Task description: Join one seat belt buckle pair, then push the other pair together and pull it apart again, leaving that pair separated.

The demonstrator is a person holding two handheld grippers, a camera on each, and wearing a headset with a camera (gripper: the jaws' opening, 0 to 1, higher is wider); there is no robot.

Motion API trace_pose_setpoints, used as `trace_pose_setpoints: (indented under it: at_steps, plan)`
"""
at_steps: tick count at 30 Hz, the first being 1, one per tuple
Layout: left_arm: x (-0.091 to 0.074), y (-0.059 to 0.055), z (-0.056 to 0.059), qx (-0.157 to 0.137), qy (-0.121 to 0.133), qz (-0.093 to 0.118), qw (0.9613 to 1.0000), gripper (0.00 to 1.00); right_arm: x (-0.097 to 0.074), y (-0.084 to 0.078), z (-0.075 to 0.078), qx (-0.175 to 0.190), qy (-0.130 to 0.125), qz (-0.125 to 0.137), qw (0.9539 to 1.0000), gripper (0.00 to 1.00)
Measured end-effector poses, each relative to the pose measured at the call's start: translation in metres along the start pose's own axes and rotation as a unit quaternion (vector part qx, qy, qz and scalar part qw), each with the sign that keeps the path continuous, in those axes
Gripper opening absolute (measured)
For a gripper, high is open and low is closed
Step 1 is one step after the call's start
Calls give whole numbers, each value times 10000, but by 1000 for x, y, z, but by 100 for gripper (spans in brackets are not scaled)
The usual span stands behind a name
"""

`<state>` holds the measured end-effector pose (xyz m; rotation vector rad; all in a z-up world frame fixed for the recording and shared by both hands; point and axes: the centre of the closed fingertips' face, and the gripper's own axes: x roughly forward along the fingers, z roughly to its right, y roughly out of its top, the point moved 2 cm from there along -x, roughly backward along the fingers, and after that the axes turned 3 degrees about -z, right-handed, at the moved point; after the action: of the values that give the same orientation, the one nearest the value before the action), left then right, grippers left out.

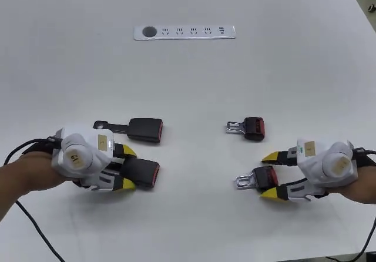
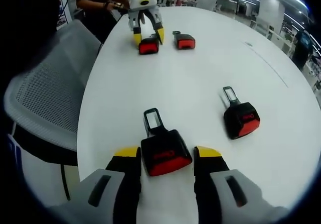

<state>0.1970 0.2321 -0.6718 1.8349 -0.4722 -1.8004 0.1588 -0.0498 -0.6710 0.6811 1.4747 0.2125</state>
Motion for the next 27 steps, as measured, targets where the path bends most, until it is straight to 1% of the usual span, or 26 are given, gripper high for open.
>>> trace_pose_setpoints:
  at_steps: [1,3,4,5,6,7,8,9,10,11,14,15,17,19,23,27]
  plan:
    - [0,-1,-1,-34,31,-7,10000,37,0,0,0,-26,-19,11,10000,38]
    - [0,-2,-1,-154,110,-23,9998,37,0,-1,1,101,-58,26,9999,38]
    - [0,-2,-3,-296,194,-14,9994,37,0,-1,1,113,-62,30,9999,38]
    - [0,-1,-2,-301,208,-10,9993,36,1,-1,1,148,-77,42,9999,38]
    - [0,-1,-3,-386,282,-6,9989,36,1,0,2,180,-83,50,9998,37]
    - [-1,-2,-3,-453,329,-19,9984,36,1,1,2,272,-91,57,9996,37]
    - [-1,-1,-3,-445,338,-36,9984,36,1,1,2,331,-96,61,9994,37]
    - [-1,-2,-3,-468,358,-58,9982,35,1,4,2,562,-99,79,9983,37]
    - [-1,-2,-4,-486,364,-76,9981,35,1,5,2,671,-91,96,9977,37]
    - [-1,-2,-4,-492,364,-97,9981,35,1,6,2,711,-87,104,9974,37]
    - [1,0,-2,-469,355,-187,9981,35,2,2,2,498,-61,10,9987,37]
    - [1,1,-1,-460,352,-208,9981,35,3,2,2,480,-60,-14,9988,37]
    - [1,-3,-1,-464,346,-203,9981,35,4,3,4,501,-77,-19,9987,37]
    - [1,-2,0,-467,341,-182,9982,35,6,4,4,510,-109,-17,9986,37]
    - [2,-2,1,-462,303,-184,9983,35,10,4,5,403,-146,-9,9991,37]
    - [2,-1,2,-422,258,-223,9985,35,13,7,6,339,-152,6,9993,36]
